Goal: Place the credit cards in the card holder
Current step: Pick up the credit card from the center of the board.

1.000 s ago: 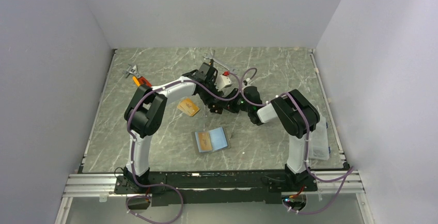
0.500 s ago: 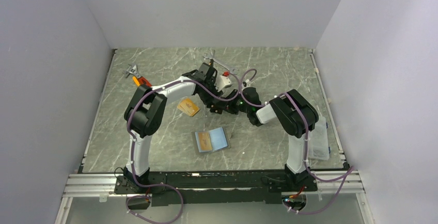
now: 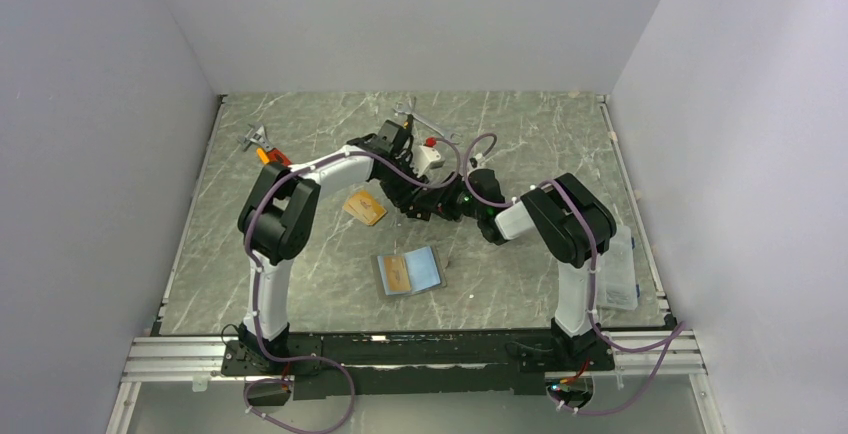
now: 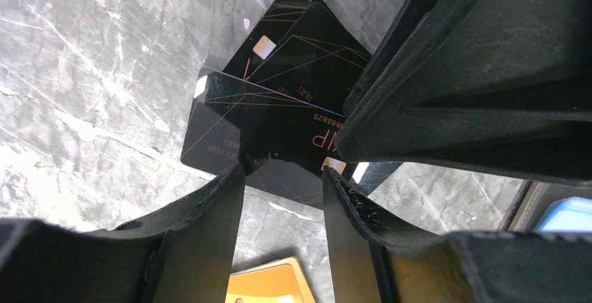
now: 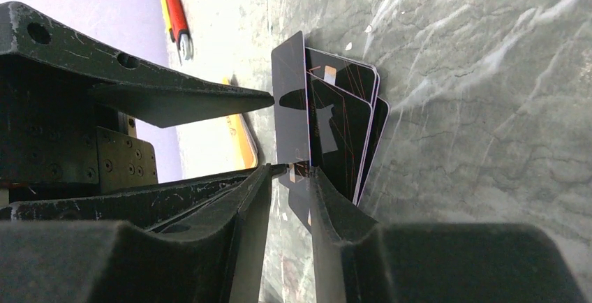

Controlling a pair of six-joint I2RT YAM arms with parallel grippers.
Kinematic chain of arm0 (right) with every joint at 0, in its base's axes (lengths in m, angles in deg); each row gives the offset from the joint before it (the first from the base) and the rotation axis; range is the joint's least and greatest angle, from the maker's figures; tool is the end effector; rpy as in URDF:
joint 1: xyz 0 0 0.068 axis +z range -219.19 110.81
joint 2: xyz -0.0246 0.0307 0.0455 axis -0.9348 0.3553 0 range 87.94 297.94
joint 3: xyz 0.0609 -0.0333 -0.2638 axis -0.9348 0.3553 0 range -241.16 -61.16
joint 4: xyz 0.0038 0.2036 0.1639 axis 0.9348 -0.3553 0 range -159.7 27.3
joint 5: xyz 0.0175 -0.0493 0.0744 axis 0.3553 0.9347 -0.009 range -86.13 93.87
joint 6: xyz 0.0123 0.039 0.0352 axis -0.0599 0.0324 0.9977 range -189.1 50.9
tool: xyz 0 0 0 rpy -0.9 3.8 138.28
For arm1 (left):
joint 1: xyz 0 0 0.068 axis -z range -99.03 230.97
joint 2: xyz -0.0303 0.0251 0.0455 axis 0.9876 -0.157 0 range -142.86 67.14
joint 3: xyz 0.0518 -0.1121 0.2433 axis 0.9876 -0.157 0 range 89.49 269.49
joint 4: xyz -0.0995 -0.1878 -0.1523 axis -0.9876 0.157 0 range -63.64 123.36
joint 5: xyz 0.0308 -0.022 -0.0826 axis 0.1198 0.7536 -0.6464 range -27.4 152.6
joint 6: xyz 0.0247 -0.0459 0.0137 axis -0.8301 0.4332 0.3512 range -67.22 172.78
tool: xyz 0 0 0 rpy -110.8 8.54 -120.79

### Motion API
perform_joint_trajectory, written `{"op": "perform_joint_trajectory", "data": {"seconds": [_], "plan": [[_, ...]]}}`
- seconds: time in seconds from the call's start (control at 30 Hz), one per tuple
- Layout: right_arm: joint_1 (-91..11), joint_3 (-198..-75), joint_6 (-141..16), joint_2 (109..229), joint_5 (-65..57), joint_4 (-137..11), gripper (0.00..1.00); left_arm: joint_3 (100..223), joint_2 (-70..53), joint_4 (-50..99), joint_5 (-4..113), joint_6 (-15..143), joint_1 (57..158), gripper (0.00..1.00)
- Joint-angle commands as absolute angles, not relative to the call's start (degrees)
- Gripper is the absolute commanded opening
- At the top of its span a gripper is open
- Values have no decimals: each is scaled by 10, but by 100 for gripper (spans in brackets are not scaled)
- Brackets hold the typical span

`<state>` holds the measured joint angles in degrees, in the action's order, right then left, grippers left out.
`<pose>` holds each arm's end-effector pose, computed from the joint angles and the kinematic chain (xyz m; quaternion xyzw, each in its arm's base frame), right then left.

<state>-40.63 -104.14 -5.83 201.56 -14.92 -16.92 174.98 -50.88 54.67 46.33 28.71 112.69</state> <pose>0.3119 0.1828 0.0988 0.1641 0.8198 0.4772 0.2707 0.3653 -0.2375 0.1711 0.4798 0.8301 -0.1532 0.2395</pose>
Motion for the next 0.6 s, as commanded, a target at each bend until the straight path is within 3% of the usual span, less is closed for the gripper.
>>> {"op": "perform_joint_trajectory", "data": {"seconds": [0.0,0.57], "plan": [[-405,-1052,-68,2015,-125,-197,30,1767,-520,558,418,306,1112,50],[-389,-1095,-78,2023,-126,-262,29,1789,-552,575,315,339,1061,51]]}}
